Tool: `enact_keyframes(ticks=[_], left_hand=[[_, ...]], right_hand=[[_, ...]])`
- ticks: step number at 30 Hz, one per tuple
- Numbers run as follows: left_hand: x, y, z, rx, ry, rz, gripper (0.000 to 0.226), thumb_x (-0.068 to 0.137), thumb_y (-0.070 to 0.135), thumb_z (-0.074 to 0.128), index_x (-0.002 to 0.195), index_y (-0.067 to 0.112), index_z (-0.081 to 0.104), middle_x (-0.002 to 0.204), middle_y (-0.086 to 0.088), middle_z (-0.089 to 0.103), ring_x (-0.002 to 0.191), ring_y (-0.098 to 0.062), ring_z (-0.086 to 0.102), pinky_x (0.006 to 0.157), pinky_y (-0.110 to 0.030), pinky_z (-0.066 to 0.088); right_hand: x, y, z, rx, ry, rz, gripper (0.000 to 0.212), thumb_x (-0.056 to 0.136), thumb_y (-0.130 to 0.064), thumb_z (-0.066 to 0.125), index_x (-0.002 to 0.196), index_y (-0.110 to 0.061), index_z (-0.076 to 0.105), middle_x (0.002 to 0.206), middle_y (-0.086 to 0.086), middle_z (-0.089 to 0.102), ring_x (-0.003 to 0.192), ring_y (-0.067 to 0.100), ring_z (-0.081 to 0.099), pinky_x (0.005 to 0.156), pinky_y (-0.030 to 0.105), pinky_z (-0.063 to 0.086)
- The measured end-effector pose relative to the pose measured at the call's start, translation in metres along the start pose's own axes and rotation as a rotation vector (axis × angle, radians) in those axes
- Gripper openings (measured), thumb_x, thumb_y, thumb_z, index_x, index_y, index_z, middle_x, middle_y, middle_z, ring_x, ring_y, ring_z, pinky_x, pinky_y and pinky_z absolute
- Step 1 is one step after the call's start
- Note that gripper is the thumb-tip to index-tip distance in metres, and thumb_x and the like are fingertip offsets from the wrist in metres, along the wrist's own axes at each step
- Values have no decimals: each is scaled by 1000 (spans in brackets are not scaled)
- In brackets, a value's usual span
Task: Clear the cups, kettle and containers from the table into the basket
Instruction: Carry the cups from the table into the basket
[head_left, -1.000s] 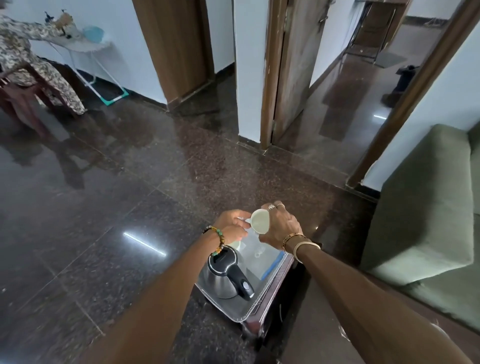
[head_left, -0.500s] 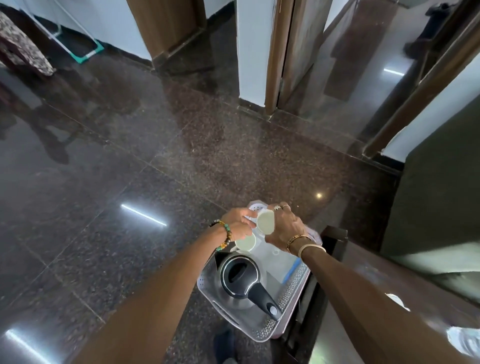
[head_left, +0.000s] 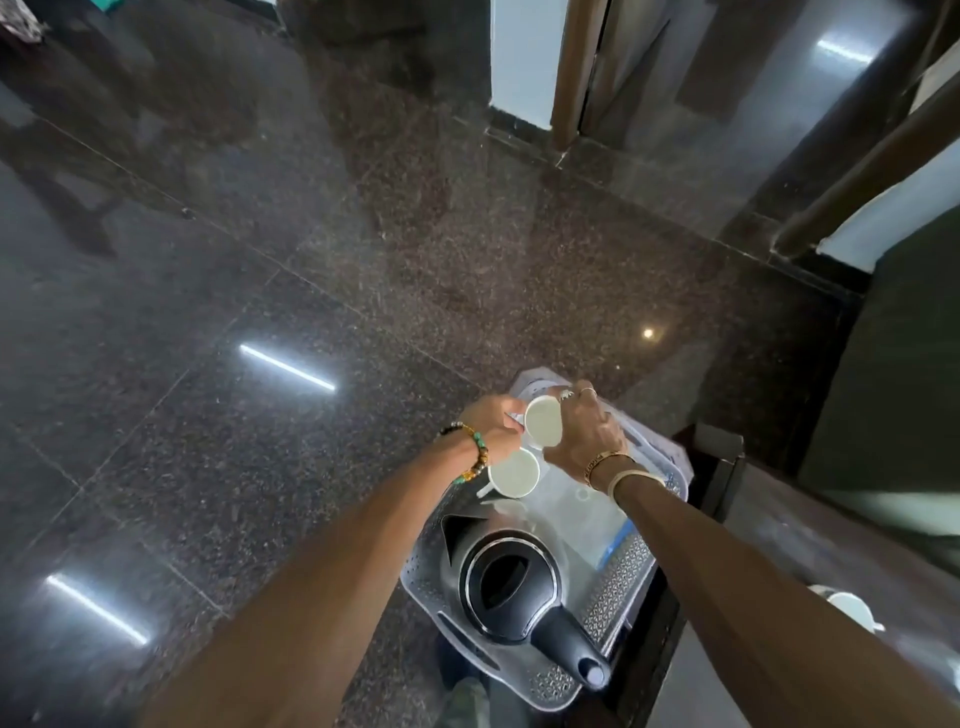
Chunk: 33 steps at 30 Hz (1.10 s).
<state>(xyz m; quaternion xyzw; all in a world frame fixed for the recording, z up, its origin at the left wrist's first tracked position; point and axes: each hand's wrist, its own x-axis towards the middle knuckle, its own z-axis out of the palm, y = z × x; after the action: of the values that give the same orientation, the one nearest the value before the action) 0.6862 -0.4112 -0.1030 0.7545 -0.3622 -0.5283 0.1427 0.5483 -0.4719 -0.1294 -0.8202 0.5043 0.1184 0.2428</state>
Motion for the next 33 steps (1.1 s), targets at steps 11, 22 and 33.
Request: enact_keyframes(ticks=[11, 22, 33], left_hand=[[21, -14, 4, 60, 22, 7, 42, 88, 3, 51, 128, 14, 60, 126, -4, 65, 114, -16, 60, 84, -12, 42], [7, -10, 7, 110, 38, 9, 41, 88, 6, 55, 127, 14, 61, 126, -2, 66, 116, -15, 59, 95, -17, 45], [-81, 77, 17, 239, 218, 149, 40, 87, 8, 55, 125, 18, 61, 127, -1, 64, 118, -17, 58, 102, -25, 44]], right_hand=[[27, 8, 28, -82, -46, -56, 63, 70, -12, 79, 126, -11, 50, 138, 10, 37, 101, 37, 64, 79, 40, 53], [8, 10, 14, -120, -89, -109, 79, 77, -1, 67, 146, -16, 32, 139, 10, 36, 114, 35, 58, 91, 40, 50], [-91, 55, -84, -14, -14, -83, 91, 74, -23, 73, 150, -24, 24, 151, 6, 27, 123, 31, 53, 97, 38, 47]])
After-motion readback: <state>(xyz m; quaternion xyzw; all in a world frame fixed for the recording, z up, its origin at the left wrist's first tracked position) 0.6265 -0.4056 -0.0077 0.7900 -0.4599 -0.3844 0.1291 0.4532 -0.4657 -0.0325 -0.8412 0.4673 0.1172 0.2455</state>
